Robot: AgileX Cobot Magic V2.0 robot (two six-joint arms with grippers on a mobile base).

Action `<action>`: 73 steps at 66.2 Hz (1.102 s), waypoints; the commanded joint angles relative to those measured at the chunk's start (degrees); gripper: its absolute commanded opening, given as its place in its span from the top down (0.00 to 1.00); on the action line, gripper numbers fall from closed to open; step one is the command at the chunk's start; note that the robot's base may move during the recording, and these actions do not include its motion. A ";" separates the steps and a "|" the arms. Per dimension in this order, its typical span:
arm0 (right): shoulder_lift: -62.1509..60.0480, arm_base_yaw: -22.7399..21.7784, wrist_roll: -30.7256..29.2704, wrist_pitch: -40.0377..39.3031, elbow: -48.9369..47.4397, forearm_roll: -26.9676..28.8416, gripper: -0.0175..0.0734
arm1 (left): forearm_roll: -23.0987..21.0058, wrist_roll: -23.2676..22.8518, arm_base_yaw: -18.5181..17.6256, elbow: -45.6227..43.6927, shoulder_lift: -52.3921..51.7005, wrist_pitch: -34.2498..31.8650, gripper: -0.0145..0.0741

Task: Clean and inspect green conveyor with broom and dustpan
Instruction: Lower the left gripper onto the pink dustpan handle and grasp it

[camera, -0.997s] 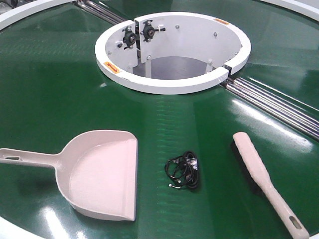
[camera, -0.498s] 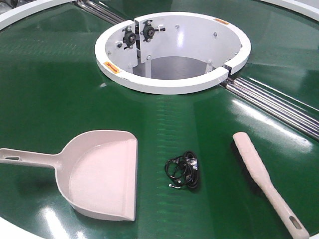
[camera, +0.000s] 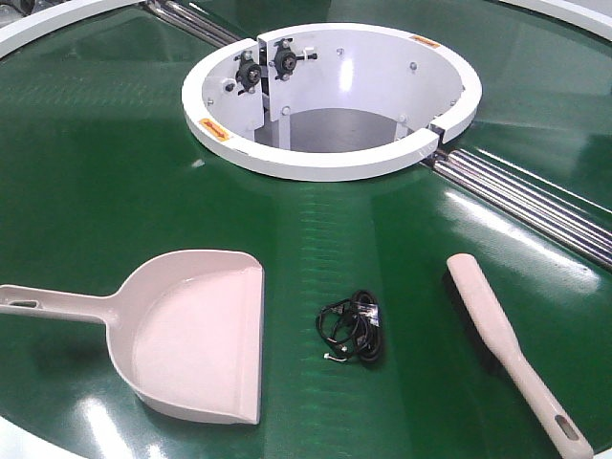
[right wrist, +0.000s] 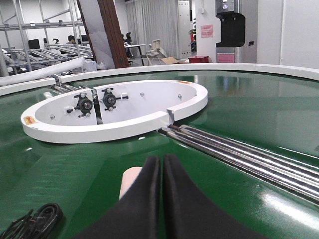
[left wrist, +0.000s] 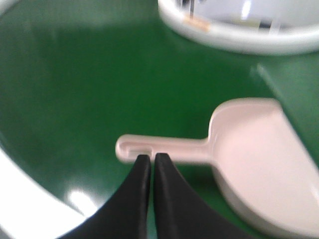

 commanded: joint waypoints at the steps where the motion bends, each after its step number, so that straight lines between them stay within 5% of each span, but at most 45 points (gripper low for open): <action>1: -1.03 0.08 -0.19 -4.18 1.21 -0.11 0.82 | 0.06 0.00 -0.01 -2.06 4.13 1.26 0.84; 34: -1.03 0.08 -0.19 -4.18 1.21 -0.11 0.82 | -0.48 -0.21 -0.01 -2.06 8.35 4.66 0.82; 60: -1.03 0.08 -0.19 -4.18 1.21 -0.11 0.82 | 0.24 0.27 -0.01 -2.06 8.35 6.90 0.43; 73: -1.03 0.08 -0.19 -4.18 1.21 -0.11 0.82 | -0.57 0.21 -0.01 -2.06 8.35 7.32 0.39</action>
